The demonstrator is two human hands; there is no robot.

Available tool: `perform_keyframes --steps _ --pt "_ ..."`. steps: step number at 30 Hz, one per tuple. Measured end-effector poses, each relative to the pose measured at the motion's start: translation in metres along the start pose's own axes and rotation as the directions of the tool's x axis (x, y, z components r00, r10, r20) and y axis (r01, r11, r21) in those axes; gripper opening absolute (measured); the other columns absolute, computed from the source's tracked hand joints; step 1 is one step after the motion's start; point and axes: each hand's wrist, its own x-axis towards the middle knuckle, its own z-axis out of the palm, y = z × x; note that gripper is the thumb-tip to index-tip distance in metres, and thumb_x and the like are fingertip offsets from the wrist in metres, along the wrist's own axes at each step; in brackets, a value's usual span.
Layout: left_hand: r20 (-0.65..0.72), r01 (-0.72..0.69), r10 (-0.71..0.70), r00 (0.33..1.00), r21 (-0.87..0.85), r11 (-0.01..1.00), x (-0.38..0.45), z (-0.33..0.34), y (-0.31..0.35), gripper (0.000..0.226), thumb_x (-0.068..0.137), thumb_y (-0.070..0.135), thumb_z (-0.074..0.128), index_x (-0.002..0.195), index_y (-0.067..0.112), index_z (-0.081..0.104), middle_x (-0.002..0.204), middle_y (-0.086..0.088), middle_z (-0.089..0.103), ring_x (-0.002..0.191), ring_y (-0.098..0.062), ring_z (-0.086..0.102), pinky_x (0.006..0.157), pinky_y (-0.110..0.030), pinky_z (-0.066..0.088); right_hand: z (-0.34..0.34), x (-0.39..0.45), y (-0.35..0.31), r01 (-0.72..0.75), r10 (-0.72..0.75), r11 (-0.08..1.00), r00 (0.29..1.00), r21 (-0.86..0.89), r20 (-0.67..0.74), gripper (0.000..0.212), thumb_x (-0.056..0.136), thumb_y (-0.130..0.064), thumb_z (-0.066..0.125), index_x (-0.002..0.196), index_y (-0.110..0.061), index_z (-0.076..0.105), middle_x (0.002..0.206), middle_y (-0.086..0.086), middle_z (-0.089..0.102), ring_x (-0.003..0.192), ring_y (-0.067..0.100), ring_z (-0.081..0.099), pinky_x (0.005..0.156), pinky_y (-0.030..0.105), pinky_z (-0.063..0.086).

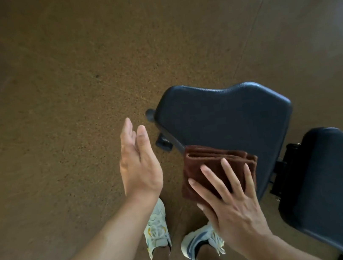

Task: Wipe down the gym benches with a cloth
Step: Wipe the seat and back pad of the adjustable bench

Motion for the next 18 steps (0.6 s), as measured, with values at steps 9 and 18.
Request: perform_keyframes --steps 9,18 --pt "0.062 -0.121 0.112 0.992 0.169 0.978 -0.007 -0.001 -0.007 0.064 0.106 0.057 0.029 0.162 0.027 0.022 0.168 0.008 0.027 0.153 -0.005 0.024 0.126 -0.037 0.025 -0.040 0.191 0.009 -0.009 0.018 0.987 0.998 0.162 -0.055 0.072 0.096 -0.071 0.046 0.160 -0.042 0.032 0.173 -0.006 0.021 0.162 0.035 0.006 0.125 0.070 0.003" --pt "0.377 -0.403 0.239 0.895 0.452 0.796 0.021 0.025 0.051 0.065 0.106 0.028 0.050 0.162 0.029 0.018 0.173 0.006 0.003 0.159 -0.012 -0.002 0.124 -0.029 0.004 -0.035 0.138 0.100 -0.258 0.279 0.939 0.958 0.229 -0.068 0.063 0.107 -0.063 0.030 0.163 -0.034 0.030 0.171 -0.002 0.031 0.162 0.025 0.016 0.131 0.055 0.006"
